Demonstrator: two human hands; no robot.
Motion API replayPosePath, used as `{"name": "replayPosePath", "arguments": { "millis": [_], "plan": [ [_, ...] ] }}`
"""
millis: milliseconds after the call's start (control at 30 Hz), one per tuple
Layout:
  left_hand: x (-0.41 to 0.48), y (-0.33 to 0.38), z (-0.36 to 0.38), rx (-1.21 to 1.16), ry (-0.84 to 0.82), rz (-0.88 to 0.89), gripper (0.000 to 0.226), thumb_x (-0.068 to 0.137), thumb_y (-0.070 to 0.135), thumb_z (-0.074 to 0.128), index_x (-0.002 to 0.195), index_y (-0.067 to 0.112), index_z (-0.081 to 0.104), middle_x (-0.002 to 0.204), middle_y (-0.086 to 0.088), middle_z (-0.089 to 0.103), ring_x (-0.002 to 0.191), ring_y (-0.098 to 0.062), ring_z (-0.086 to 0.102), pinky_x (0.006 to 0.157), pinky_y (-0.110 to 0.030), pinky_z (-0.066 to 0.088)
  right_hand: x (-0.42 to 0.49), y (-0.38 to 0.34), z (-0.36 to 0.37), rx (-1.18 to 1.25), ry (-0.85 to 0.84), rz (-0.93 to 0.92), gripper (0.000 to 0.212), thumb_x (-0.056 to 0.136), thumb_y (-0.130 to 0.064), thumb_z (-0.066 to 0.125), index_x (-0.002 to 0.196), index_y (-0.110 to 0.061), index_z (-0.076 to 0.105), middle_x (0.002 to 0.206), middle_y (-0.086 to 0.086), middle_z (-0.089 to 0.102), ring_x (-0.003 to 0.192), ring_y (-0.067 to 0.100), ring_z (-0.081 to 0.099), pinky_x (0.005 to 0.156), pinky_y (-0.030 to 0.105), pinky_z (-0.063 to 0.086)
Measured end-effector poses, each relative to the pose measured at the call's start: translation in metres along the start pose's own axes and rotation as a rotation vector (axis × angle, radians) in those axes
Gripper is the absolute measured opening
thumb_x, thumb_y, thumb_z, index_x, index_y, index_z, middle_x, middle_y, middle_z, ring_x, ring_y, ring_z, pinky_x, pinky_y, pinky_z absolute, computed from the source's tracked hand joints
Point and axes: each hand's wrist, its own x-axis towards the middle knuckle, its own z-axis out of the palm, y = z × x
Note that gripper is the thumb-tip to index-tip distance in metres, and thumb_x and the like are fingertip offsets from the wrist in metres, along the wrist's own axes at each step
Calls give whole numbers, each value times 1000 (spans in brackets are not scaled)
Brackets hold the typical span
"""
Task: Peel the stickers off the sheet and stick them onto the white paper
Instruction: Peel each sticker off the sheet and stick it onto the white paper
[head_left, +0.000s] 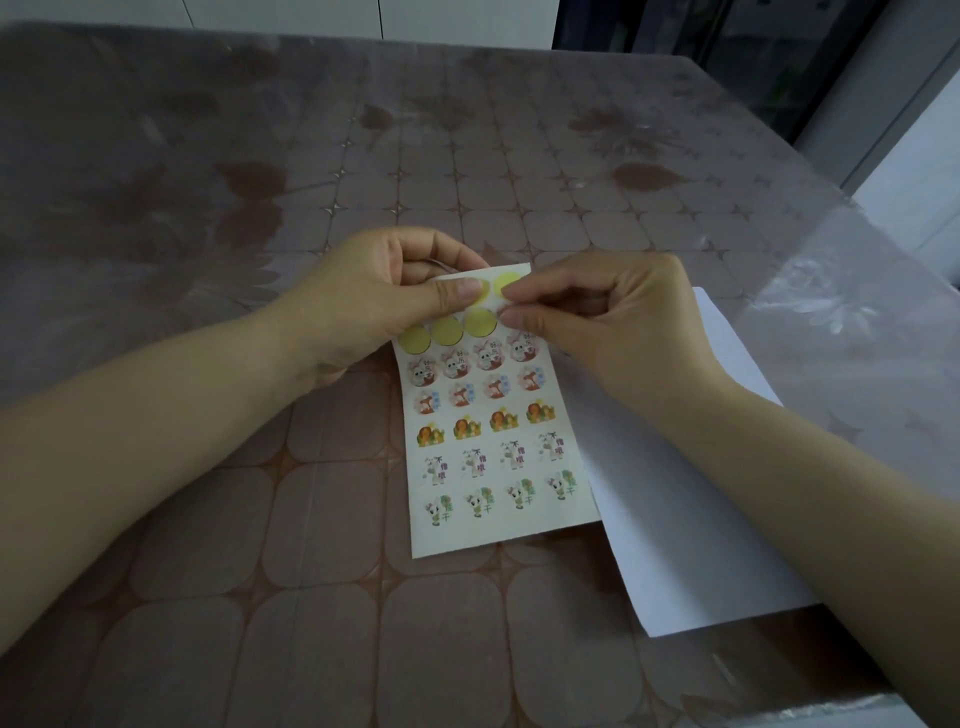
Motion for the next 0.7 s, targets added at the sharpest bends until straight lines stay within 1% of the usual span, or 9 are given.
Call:
{"name": "replayPosePath", "arguments": {
  "millis": [200, 367, 467, 533, 600, 667, 700],
  "plan": [
    [-1, 0, 0, -1, -11, -18, 24, 65, 24, 67, 88, 17, 66, 74, 1, 74, 69, -8, 71, 62, -18, 56, 1, 0, -1, -56, -28, -53, 23, 73, -6, 76, 80, -27, 69, 78, -16, 68, 75, 3, 68, 70, 16, 54],
    [0, 0, 0, -11, -18, -35, 19, 67, 21, 67, 86, 18, 68, 74, 1, 74, 68, -8, 70, 63, -17, 56, 0, 0, -1, -140, -39, -114, 23, 75, -9, 75, 85, -28, 69, 78, -22, 65, 74, -3, 65, 70, 9, 48],
    [1, 0, -1, -24, -17, -39, 20, 65, 23, 67, 84, 18, 68, 73, 2, 74, 67, -7, 70, 64, -17, 56, -1, 1, -1, -175, -52, -152, 19, 77, -9, 73, 87, -25, 70, 81, -20, 66, 78, 0, 66, 74, 12, 50],
    [1, -1, -2, -34, -17, -42, 22, 63, 24, 67, 85, 18, 68, 74, 1, 74, 68, -8, 70, 65, -18, 56, -1, 1, -1, -162, -70, -137, 17, 77, -9, 73, 85, -24, 70, 83, -15, 68, 78, 4, 67, 75, 15, 51],
    [2, -2, -3, -34, -7, -44, 22, 64, 24, 68, 85, 18, 67, 74, 1, 74, 67, -8, 70, 65, -19, 56, 0, 2, -3, -117, -89, -99, 20, 75, -8, 74, 81, -27, 70, 85, -13, 68, 76, 4, 66, 72, 15, 51],
    [3, -3, -3, -10, 18, -37, 15, 70, 20, 69, 85, 18, 67, 75, -1, 74, 67, -8, 69, 64, -19, 57, 2, 2, -5, -68, -105, -46, 21, 73, -9, 76, 78, -29, 69, 93, -11, 63, 71, 2, 62, 66, 16, 50],
    [3, -3, -4, 16, 33, -29, 11, 75, 16, 69, 86, 19, 67, 77, -1, 73, 66, -8, 69, 64, -19, 56, 2, 3, -6, -57, -107, -17, 20, 71, -13, 77, 77, -30, 70, 95, -10, 58, 69, 1, 58, 64, 18, 50]
  ]
}}
